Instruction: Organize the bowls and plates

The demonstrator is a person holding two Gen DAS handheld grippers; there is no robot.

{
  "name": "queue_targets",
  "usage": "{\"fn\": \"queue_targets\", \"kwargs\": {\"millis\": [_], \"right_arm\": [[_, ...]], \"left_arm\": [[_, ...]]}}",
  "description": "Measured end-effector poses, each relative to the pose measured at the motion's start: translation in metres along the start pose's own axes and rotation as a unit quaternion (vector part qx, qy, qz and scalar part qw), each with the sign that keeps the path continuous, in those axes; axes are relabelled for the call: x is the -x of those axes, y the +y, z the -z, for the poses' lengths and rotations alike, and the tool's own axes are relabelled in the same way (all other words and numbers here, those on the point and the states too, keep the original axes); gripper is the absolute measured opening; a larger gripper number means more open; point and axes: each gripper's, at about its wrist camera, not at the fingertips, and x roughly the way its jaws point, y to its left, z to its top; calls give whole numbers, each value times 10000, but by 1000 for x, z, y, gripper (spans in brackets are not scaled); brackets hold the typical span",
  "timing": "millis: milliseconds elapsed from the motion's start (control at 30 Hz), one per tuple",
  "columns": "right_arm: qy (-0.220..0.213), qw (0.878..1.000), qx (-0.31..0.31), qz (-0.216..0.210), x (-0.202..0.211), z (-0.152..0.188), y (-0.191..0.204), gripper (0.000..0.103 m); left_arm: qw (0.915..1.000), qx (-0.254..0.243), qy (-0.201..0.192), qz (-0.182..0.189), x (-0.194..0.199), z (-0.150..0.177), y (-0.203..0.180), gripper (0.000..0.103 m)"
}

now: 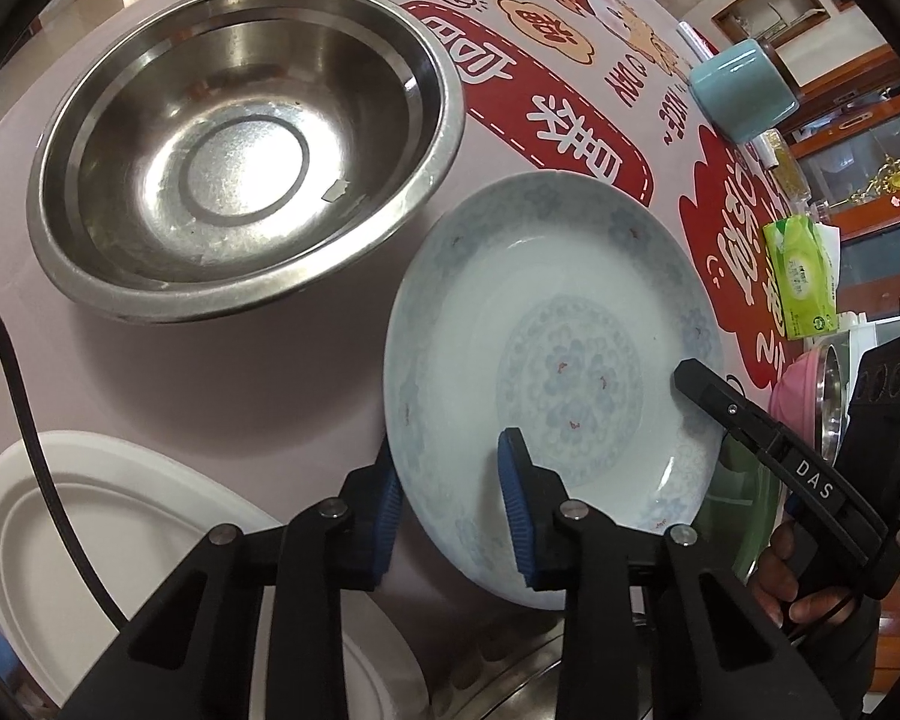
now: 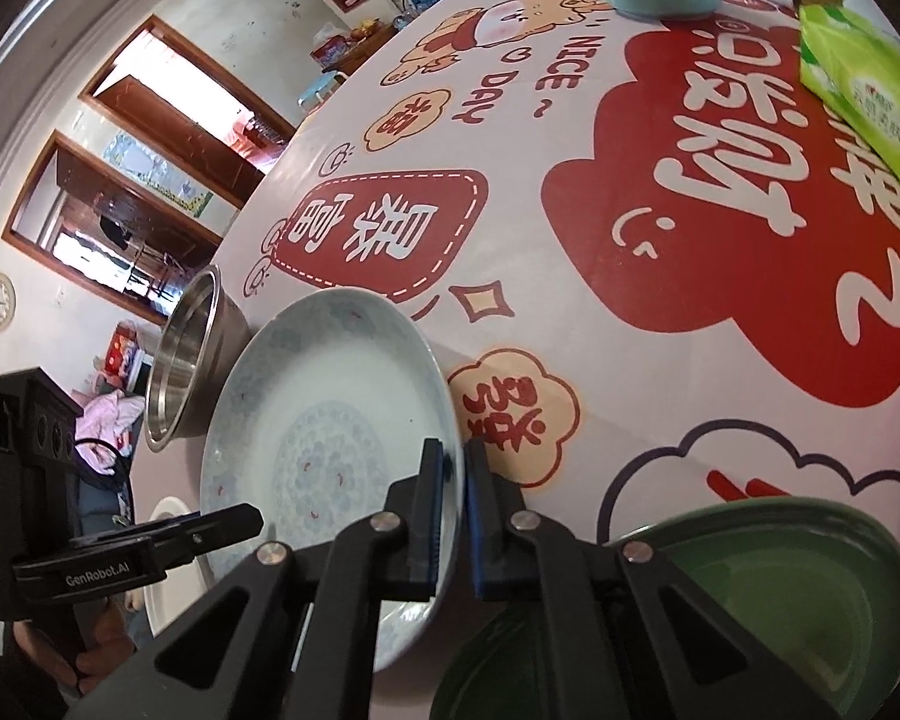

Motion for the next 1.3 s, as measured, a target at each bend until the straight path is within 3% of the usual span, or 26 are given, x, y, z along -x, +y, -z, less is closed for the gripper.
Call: {"fn": "queue_targets", "kwargs": {"millis": [200,400,767,1300], "right_arm": [[-21,9999,-124,-70,0,0,-4,6],[-33,9996,-174,-221,6,2,-6,6],[-234,9988,-352,-228,27,2,0,6],[-786,9966,-183,-182,92,16,28,7]], "left_arm": [[10000,46,-24,-49,1,1,5,19],[9998,53,-42,-211,1,-1,4,18],[9998,64,-160,-76,12,2,-1,18],[9977,-235,-617,181,73,21,-22,19]]}}
